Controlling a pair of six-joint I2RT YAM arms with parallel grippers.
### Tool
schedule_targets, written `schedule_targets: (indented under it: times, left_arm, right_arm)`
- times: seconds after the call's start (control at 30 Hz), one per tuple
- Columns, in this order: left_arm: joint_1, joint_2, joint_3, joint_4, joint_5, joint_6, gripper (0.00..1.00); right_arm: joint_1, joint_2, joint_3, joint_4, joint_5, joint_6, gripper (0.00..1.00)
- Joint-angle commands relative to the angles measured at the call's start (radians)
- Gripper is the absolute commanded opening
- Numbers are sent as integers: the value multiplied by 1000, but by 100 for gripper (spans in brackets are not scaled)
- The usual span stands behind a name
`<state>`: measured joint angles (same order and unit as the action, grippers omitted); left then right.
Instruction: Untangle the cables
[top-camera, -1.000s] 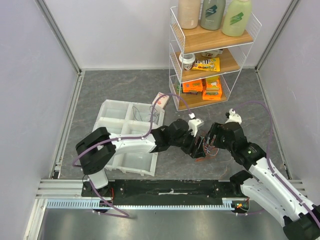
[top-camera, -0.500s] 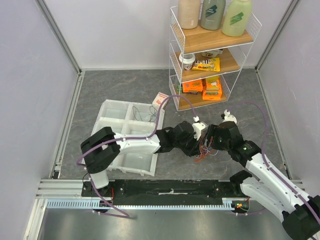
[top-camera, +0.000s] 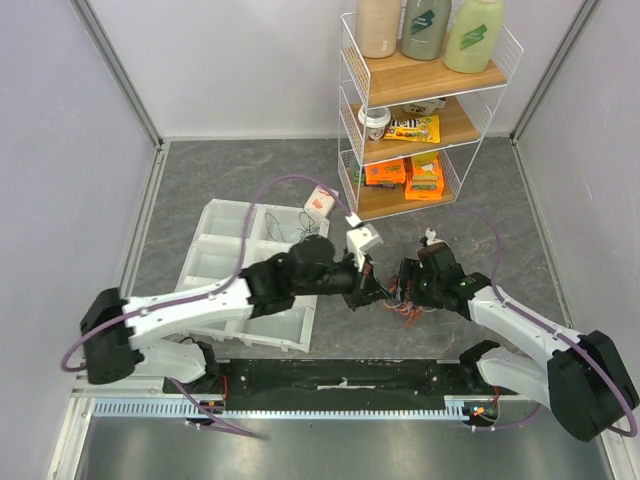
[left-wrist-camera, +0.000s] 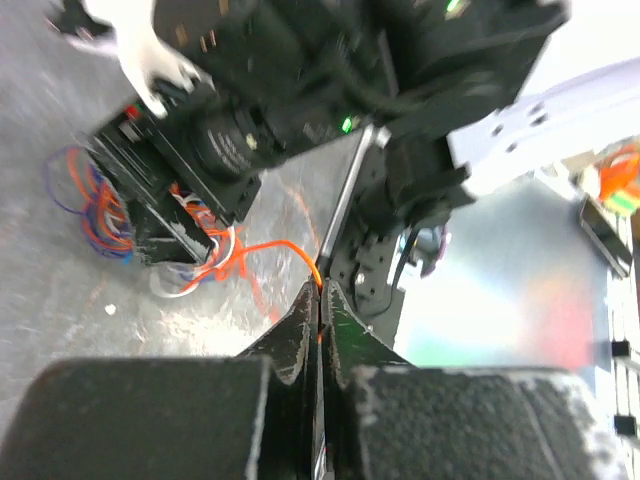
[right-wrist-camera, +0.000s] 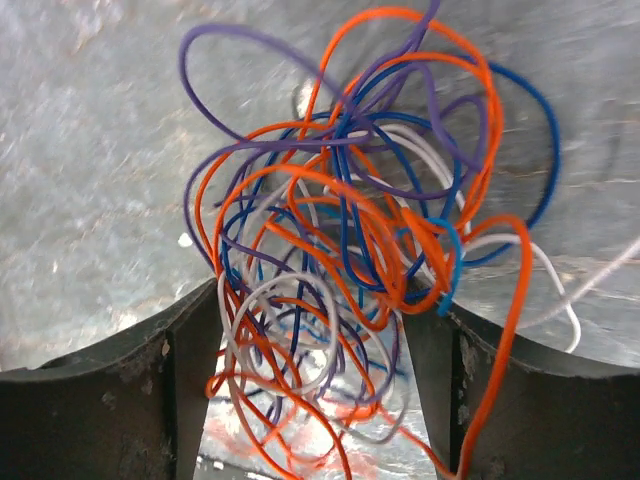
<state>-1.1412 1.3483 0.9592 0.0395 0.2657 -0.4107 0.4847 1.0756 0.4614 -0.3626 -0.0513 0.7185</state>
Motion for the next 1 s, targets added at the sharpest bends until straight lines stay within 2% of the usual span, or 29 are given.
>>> schedule_targets:
  times: [0.0,0.1,0.27,0.37,0.57,0.7,0.8,0.87,0.97]
  left_arm:
    - [-6,-205,4,-27,-141,16,2]
    - [-6,-342,6,-99,-253,91,2]
    - [-6,-492,64,-210,-397,187,2]
    - [-5,-503,142,-286,-450,202,2]
    - [-3,-476,220,-323,-528,205,2]
    - [7,-410,262,-394,-718,132,2]
    - [63,-351,285,-482,-836,3,2]
    - [154,-319,293,-544,-794,-107,2]
    - [315,-288,245,-541,-637,-241,2]
  right_arm:
    - [0,-46,6,-24,284,88,77]
    - [-3,-63,29,-78,398,104,78]
    - [-104,-69,11,-72,409,101,77]
    - [-184,-98,-4,-58,389,81,76]
    - [-195,-115,25,-16,254,-13,78]
    - [-195,-121,14,10,147,-67,79]
    - [-195,-126,5,21,122,-71,79]
    - [-193,-126,3,20,120,-73,79]
    - [-193,-129,2,24,119,-77,79]
